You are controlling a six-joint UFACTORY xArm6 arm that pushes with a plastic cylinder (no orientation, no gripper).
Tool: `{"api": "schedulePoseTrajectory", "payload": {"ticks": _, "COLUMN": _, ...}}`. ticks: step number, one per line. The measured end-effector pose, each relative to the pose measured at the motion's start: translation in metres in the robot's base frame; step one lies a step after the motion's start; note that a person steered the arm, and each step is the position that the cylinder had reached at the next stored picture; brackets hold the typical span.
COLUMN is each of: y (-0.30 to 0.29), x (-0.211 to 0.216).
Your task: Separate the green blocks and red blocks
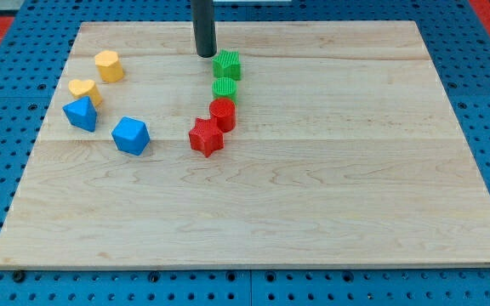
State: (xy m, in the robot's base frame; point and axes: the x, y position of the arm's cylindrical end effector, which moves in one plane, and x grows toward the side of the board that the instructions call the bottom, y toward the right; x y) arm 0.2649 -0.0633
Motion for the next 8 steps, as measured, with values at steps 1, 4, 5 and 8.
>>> {"api": "schedulePoseTrajectory", "payload": {"ticks": 1, "y": 0.000, "x": -0.007}}
{"api": "schedulePoseTrajectory", "payload": {"ticks": 4, "y": 0.000, "x": 0.004}}
{"api": "schedulePoseTrajectory", "payload": {"ticks": 5, "y": 0.013, "x": 0.068}}
{"api": "schedulePoseTrajectory", "payload": {"ticks": 8, "y": 0.037, "x": 0.111}}
